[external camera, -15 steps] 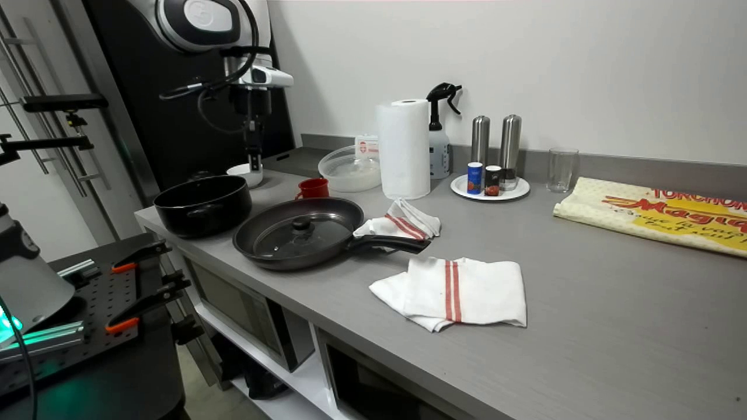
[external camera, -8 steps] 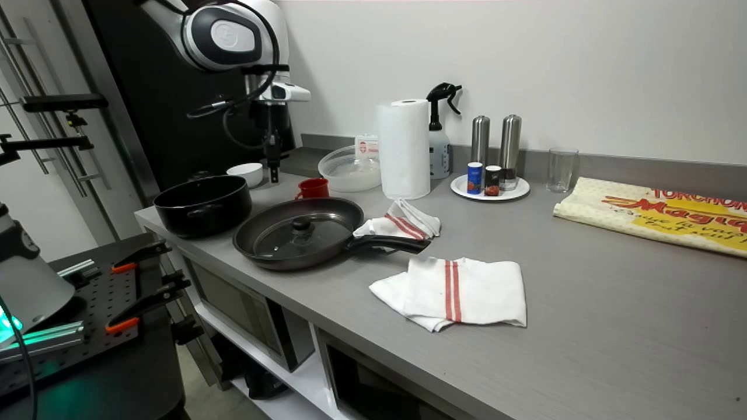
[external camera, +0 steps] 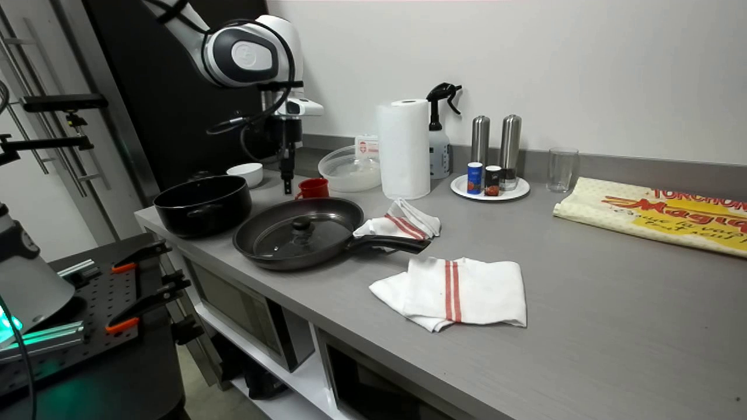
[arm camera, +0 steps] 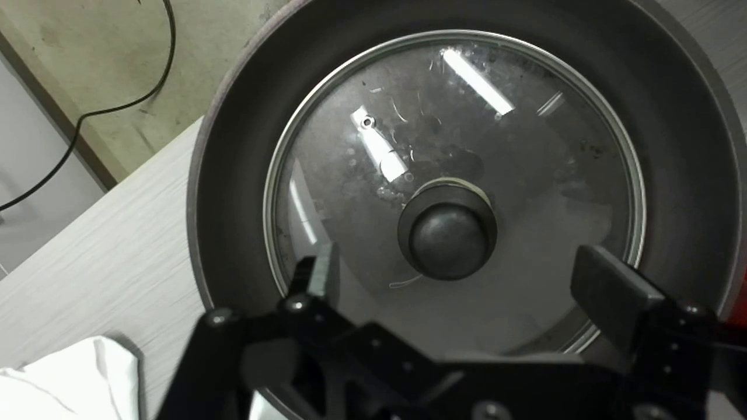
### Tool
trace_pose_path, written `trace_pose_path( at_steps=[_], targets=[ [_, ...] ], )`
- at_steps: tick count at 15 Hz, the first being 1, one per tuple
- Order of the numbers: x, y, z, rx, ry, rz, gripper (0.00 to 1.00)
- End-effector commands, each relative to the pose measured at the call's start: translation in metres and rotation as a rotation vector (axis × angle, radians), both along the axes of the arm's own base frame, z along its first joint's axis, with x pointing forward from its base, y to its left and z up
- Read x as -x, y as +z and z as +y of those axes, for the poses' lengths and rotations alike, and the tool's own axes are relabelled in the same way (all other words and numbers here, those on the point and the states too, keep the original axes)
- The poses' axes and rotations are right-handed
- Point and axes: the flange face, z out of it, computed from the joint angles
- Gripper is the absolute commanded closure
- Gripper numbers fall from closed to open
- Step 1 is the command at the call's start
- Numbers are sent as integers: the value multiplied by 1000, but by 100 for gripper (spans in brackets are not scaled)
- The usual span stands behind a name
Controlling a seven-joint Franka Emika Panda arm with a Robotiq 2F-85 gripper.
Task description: Remove the glass lid from the pan and place it on the pot, push the pot backwards
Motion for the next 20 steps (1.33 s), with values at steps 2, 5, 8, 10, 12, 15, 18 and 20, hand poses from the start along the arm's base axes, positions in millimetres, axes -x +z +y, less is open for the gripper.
trace_pose_path(
  at_steps=[2,5,8,10,12,15,18,20],
  targets=[
    [-14,-20,1,13,-12,-1,0],
    [-18,-31,0,11,-15,5,0],
    [-23,-41,-2,4,-18,7,0],
    [-25,-48,-3,3,-22,10,0],
    [-28,-55,-4,-2,-25,12,0],
    [-31,-66,-6,-10,-35,21,0],
    [-32,-76,-7,-22,-53,31,0],
    [-32,-80,-6,-30,-62,36,0]
  ],
)
